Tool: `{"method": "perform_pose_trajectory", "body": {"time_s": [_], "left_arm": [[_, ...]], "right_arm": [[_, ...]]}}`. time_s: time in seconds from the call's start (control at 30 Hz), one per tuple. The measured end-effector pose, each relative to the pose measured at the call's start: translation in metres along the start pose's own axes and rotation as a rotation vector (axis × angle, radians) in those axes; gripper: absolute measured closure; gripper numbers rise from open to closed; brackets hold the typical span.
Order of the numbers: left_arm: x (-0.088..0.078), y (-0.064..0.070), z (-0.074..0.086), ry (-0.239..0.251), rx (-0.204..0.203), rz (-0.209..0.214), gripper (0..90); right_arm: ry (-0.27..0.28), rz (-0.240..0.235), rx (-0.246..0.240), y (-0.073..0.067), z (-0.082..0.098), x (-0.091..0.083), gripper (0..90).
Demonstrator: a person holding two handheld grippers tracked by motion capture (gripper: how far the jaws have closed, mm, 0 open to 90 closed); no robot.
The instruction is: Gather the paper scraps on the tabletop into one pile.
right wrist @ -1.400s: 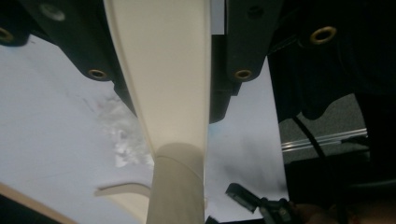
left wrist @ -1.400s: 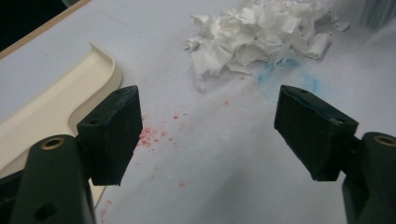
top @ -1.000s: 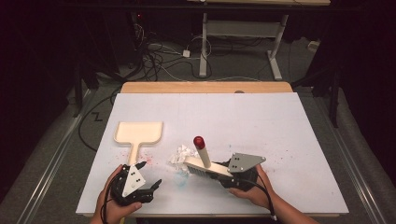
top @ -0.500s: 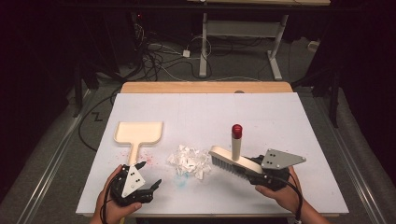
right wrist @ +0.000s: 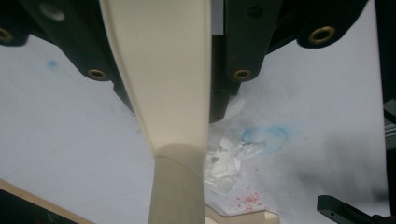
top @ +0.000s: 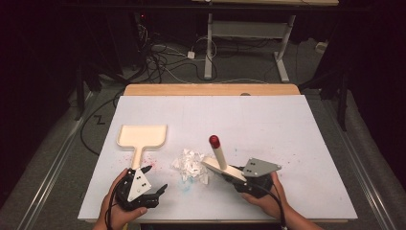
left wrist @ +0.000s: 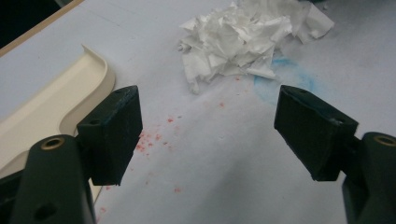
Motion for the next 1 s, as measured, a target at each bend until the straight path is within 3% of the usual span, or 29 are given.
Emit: {"method": "perform_pose_trajectory", "body": {"time_s": [0.1,0.3,0.37,0.4,0.43,0.47,0.5,0.6,0.7,0.77,0.83,0.93,1.0], "left_arm": [[-0.001,0.0,0.001,0.002,-0.002,0.0,22.3],[-0.001,-0.001,0.001,0.003,-0.002,-0.001,22.3],[-0.001,-0.001,0.0,0.005,-0.001,-0.003,22.3],[-0.002,0.0,0.0,0.006,0.0,-0.004,22.3],[-0.002,0.0,0.0,0.007,0.002,-0.004,22.3],[-0.002,0.0,0.0,0.007,0.003,-0.004,22.3],[-0.002,0.0,-0.001,0.009,0.001,-0.003,22.3],[-0.001,-0.001,0.0,0.002,0.002,-0.001,23.4],[0.0,0.0,0.0,0.0,0.004,0.006,24.7],[0.001,0.0,0.0,0.001,0.002,0.006,24.6],[0.0,-0.001,0.0,0.003,-0.002,0.005,24.3],[0.0,-0.002,0.001,0.003,-0.007,0.002,23.8],[0.001,-0.002,0.001,-0.004,-0.005,0.004,23.5]], "right_arm": [[0.023,0.01,-0.011,-0.002,-0.01,0.01,67.9],[0.093,0.058,0.021,0.007,-0.023,-0.009,67.8],[0.123,0.077,0.066,0.018,-0.025,-0.014,67.7],[0.123,0.077,0.066,0.018,-0.025,-0.014,67.7],[0.125,0.112,0.093,0.026,-0.023,-0.013,67.8],[0.125,0.112,0.093,0.026,-0.023,-0.013,67.8],[0.122,0.172,0.088,0.034,-0.02,-0.012,67.8],[0.136,0.201,0.078,0.041,-0.019,-0.009,67.8],[0.146,0.275,0.075,0.052,-0.015,-0.001,67.8],[0.143,0.315,0.093,0.061,-0.011,0.007,67.9],[0.106,0.355,0.098,0.066,-0.005,0.017,67.9],[0.102,0.342,0.101,0.061,-0.004,0.028,67.9],[0.094,0.323,0.09,0.046,-0.009,0.04,67.6]]}}
Point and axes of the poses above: each handheld gripper's, and its own axes: x roughly forward along the jaws, z roughly out of its underside, y roughly to its right, the point moved 8 cm from there along x, roughly forward along the jaws, and after that the axes turned 2 degrees about -z, right-handed, at the moved point
